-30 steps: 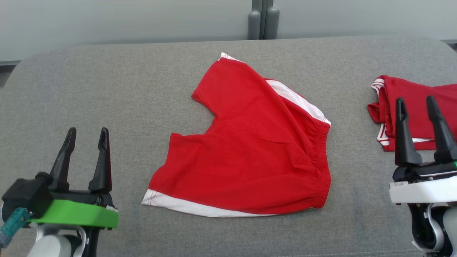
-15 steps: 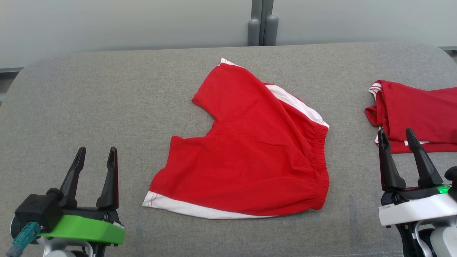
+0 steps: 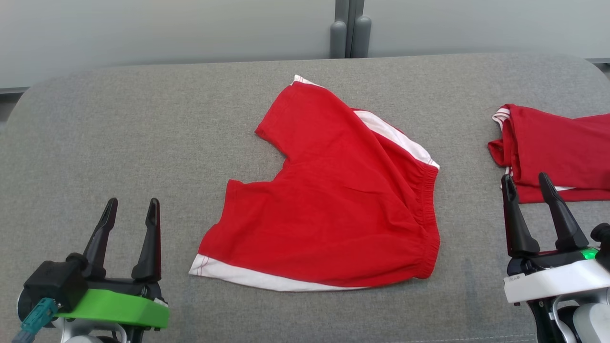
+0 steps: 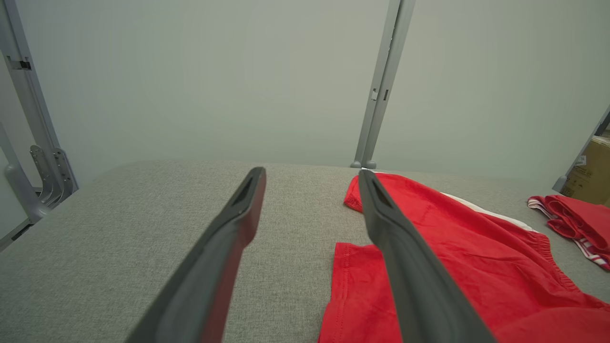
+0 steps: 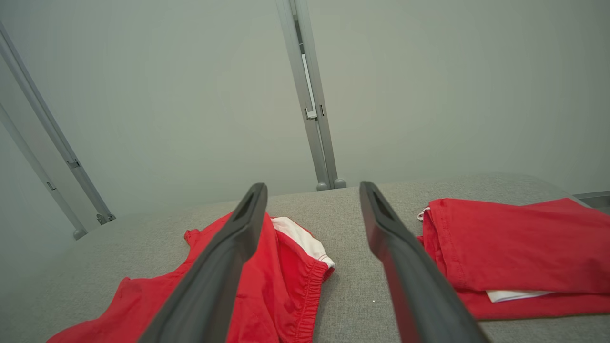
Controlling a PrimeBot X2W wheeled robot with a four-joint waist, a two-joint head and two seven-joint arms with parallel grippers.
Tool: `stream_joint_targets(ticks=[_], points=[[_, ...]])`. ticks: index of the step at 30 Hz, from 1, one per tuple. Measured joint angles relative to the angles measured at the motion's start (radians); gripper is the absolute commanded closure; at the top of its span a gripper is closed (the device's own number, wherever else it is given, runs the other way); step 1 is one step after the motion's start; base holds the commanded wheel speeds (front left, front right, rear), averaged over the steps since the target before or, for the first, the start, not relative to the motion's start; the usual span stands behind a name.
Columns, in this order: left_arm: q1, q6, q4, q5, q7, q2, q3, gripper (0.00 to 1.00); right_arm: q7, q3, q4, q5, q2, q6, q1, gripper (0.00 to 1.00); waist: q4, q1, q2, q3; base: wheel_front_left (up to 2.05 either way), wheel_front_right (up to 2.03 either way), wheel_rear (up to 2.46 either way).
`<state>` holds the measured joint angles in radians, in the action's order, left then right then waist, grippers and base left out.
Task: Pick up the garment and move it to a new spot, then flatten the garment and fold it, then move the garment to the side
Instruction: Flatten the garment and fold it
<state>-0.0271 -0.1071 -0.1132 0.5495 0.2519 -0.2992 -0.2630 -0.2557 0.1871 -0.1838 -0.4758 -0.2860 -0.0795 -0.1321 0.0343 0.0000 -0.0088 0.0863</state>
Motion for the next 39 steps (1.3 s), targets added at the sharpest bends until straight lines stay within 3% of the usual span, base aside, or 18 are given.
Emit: stream_joint_targets(ticks=[13,17,27,34,39], points=[[-0.005,0.0,0.004,0.0,0.0,0.003,-0.002,0.0,0.0,0.005,0.025,-0.002,0.002,0.01,0.0,0.0,-0.003,0.0,0.0,0.006,0.0,0.0,0.0],[-0.021,0.0,0.028,0.002,-0.005,0.004,-0.014,0.0,0.01,0.053,0.047,-0.011,-0.004,0.053,-0.011,0.0,-0.004,0.0,0.0,0.012,0.0,0.0,0.0],[-0.035,0.019,0.077,0.017,-0.041,0.005,-0.046,0.0,0.029,0.105,0.145,-0.04,0.006,0.091,-0.067,0.0,-0.01,0.0,0.0,0.044,0.0,0.0,0.0],[-0.033,0.034,0.115,0.036,-0.059,0.006,-0.057,0.0,0.036,0.171,0.221,-0.06,0.02,0.152,-0.077,0.0,-0.011,0.0,0.0,0.062,0.0,0.0,0.0],[-0.03,0.047,0.149,0.054,-0.094,0.006,-0.062,0.0,0.036,0.208,0.275,-0.046,0.029,0.163,-0.074,0.0,-0.008,0.0,0.0,0.069,0.0,0.0,0.0]])
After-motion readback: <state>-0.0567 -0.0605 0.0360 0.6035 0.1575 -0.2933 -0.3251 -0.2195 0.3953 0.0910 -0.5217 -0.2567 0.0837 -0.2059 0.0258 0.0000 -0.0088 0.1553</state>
